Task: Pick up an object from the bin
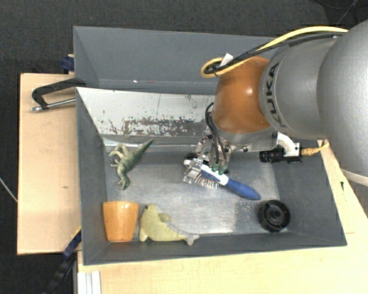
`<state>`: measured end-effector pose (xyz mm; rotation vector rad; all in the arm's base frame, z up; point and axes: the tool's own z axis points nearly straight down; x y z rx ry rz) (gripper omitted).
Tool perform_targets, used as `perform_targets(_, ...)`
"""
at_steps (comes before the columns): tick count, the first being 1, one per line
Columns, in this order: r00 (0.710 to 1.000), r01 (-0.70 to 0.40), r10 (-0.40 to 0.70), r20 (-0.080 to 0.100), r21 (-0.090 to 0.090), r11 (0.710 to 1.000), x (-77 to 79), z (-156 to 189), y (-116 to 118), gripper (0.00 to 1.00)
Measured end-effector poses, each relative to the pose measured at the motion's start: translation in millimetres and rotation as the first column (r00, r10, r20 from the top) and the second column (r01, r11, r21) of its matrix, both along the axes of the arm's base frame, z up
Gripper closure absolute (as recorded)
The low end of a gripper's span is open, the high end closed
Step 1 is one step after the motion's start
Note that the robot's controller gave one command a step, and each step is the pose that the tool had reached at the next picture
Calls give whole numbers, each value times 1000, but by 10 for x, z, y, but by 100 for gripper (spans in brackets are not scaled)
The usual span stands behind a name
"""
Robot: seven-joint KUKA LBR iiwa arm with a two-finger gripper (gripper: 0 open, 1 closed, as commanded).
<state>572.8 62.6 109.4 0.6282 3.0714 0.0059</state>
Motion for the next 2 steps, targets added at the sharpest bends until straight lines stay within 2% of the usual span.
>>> perform_targets(2, 1000, -4, 4, -1, 0, 1000, 22, 433, 18, 100)
